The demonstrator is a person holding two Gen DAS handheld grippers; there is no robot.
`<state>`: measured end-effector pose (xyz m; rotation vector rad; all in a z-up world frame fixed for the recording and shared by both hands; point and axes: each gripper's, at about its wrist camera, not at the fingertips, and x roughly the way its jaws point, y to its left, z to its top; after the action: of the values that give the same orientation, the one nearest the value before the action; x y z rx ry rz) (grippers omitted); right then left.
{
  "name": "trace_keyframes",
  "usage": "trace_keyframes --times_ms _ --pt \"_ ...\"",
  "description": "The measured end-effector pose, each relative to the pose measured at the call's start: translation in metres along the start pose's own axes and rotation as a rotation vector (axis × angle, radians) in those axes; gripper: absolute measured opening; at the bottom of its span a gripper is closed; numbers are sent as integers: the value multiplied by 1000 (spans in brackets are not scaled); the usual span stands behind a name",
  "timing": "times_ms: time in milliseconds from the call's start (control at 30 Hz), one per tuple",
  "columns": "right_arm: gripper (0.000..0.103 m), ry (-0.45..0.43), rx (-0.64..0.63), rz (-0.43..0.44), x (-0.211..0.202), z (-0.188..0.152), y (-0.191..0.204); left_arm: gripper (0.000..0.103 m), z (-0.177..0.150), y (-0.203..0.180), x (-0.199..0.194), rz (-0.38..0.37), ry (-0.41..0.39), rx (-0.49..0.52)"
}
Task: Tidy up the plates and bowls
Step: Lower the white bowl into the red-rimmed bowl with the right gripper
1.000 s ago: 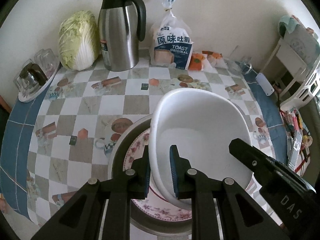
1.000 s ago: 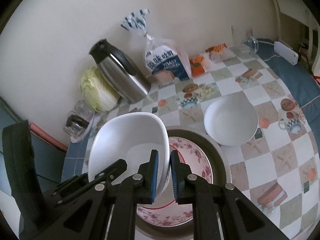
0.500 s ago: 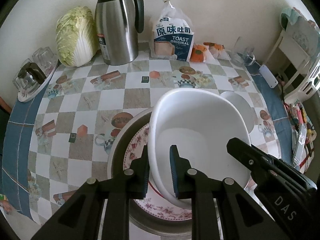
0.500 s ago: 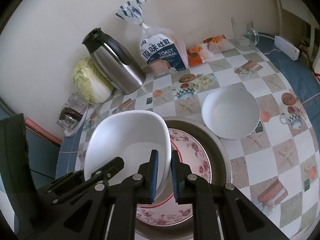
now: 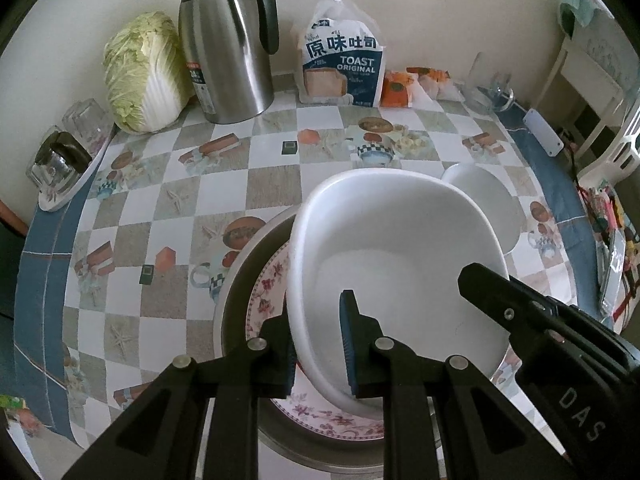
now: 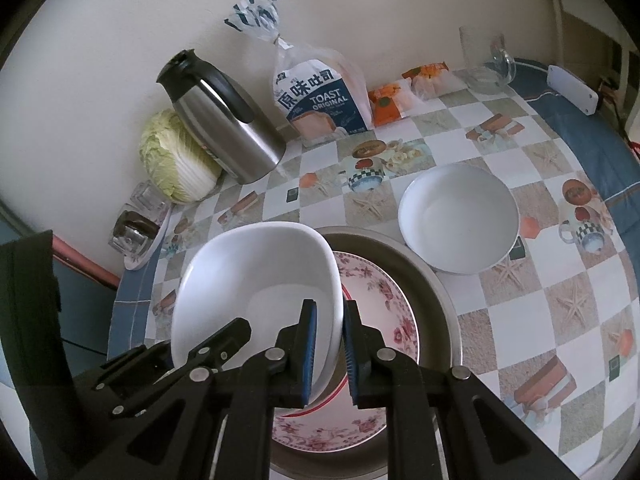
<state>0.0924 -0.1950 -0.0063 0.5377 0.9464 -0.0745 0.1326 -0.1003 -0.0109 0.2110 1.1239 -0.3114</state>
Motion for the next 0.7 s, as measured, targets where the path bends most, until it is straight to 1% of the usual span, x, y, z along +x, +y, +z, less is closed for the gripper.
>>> trace_keyframes --times_ms 133,367,533,700 --pt "16 7 2 4 2 0 0 19 -1 -2 2 22 3 14" --pt "16 18 5 0 6 -2 -1 19 -2 -3 5 30 8 24" --pt "16 21 5 -3 8 -2 -2 23 -2 -4 5 27 8 31" --pt "16 30 12 -3 12 -3 -3 23 -2 -6 6 30 8 40"
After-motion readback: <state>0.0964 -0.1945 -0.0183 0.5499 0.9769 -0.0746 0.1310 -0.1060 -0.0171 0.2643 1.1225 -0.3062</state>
